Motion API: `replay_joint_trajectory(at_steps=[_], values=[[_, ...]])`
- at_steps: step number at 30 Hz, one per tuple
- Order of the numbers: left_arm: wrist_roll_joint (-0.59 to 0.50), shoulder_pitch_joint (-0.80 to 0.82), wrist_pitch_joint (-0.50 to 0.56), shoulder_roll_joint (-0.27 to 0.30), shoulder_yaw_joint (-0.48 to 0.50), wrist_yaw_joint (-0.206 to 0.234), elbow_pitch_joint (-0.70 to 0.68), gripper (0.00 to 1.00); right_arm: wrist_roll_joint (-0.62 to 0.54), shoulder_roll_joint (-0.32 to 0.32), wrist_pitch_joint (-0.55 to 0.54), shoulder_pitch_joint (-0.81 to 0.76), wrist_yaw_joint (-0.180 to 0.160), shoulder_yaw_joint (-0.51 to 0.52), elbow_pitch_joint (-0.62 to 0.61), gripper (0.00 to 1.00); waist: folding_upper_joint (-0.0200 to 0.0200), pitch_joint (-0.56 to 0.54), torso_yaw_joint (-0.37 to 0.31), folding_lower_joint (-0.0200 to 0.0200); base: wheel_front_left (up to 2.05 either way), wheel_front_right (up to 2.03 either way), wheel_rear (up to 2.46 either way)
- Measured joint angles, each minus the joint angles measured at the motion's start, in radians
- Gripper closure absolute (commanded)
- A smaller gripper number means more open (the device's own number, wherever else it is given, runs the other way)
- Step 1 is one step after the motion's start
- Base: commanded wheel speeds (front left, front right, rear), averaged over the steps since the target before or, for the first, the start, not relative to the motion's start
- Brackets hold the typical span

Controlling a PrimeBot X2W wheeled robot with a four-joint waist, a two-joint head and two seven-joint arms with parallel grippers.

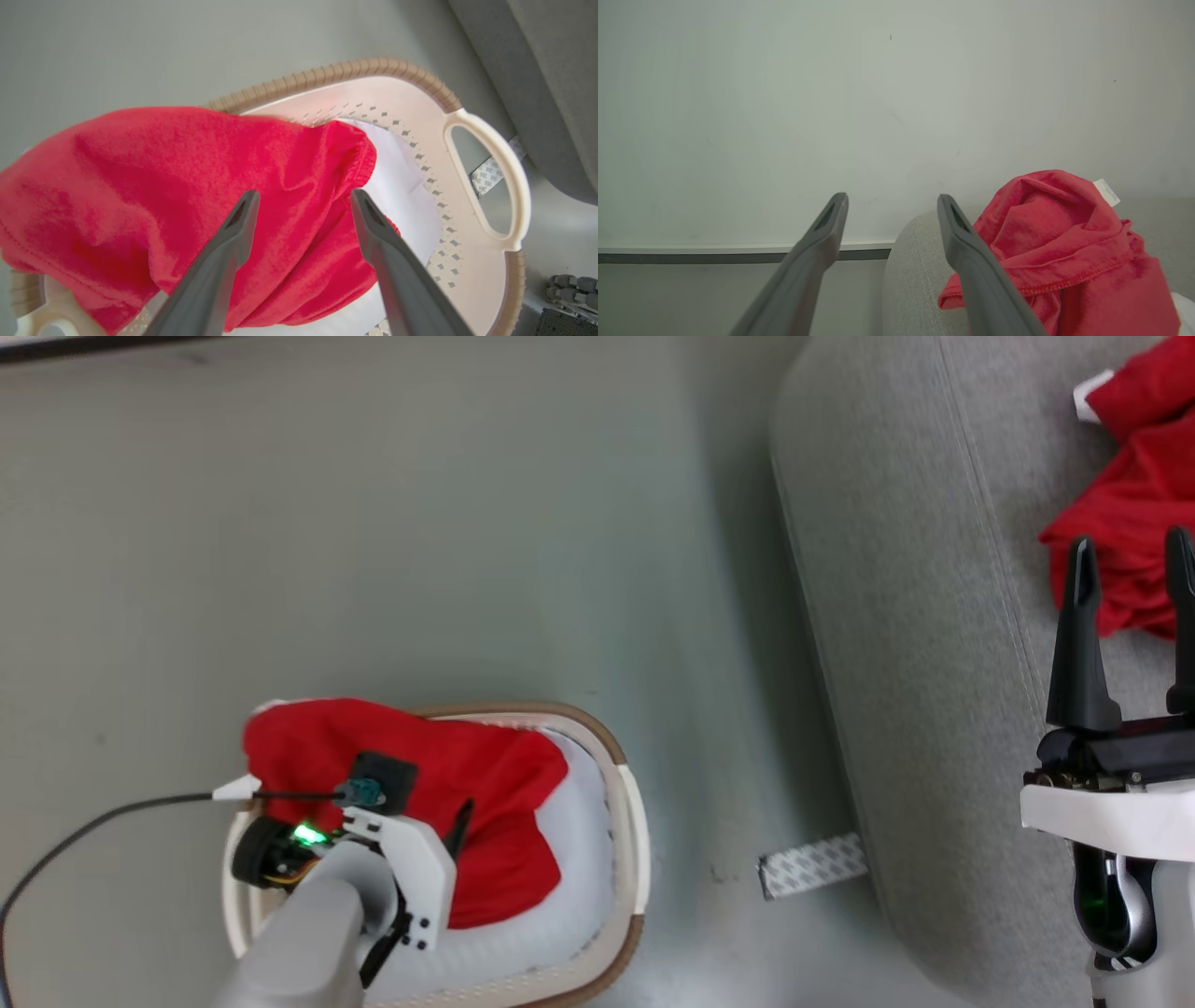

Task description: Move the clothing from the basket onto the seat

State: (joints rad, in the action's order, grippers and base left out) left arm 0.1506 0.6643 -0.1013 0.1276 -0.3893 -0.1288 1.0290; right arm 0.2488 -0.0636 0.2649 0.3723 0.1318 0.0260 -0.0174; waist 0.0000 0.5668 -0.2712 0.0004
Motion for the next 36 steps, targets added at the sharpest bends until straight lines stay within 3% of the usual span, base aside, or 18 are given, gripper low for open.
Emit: replay_joint_trajectory(at_steps=[11, 22, 23, 24, 25, 31, 36], values=[[0.019, 0.116, 0.083, 0.083, -0.159, 0.000, 0.197, 0.00, 0.067, 0.011, 0.000, 0.057, 0.000, -0.029, -0.017, 0.00, 0.0000, 0.159, -0.108, -0.0002, 0.00, 0.00, 0.00], [-0.013, 0.140, 0.220, 0.129, -0.263, 0.000, 0.244, 0.00, 0.105, 0.011, 0.000, 0.065, 0.000, -0.038, -0.016, 0.00, -0.0001, 0.248, -0.182, -0.0003, 0.00, 0.00, 0.00], [-0.010, 0.145, 0.224, 0.131, -0.262, 0.000, 0.245, 0.48, 0.105, 0.011, 0.000, 0.067, 0.000, -0.038, -0.016, 0.00, -0.0001, 0.251, -0.184, -0.0003, 0.00, 0.00, 0.00], [-0.007, 0.148, 0.223, 0.131, -0.261, 0.003, 0.247, 0.55, 0.105, 0.011, 0.000, 0.068, 0.000, -0.037, -0.016, 0.00, 0.0000, 0.253, -0.183, -0.0003, 0.00, 0.00, 0.00], [-0.004, 0.149, 0.216, 0.130, -0.260, 0.006, 0.248, 1.00, 0.105, 0.011, 0.000, 0.068, 0.000, -0.035, -0.015, 0.00, 0.0000, 0.252, -0.181, -0.0003, 0.00, 0.00, 0.00], [0.015, 0.137, 0.164, 0.104, -0.256, 0.006, 0.253, 1.00, 0.093, 0.012, 0.000, 0.073, 0.000, -0.033, -0.002, 0.00, 0.0000, 0.207, -0.165, -0.0003, 0.00, 0.00, 0.00], [0.058, 0.078, 0.077, 0.040, -0.238, 0.009, 0.254, 1.00, 0.052, 0.013, 0.000, 0.062, 0.000, -0.022, 0.013, 0.00, -0.0001, 0.109, -0.142, -0.0004, 0.00, 0.00, 0.00]])
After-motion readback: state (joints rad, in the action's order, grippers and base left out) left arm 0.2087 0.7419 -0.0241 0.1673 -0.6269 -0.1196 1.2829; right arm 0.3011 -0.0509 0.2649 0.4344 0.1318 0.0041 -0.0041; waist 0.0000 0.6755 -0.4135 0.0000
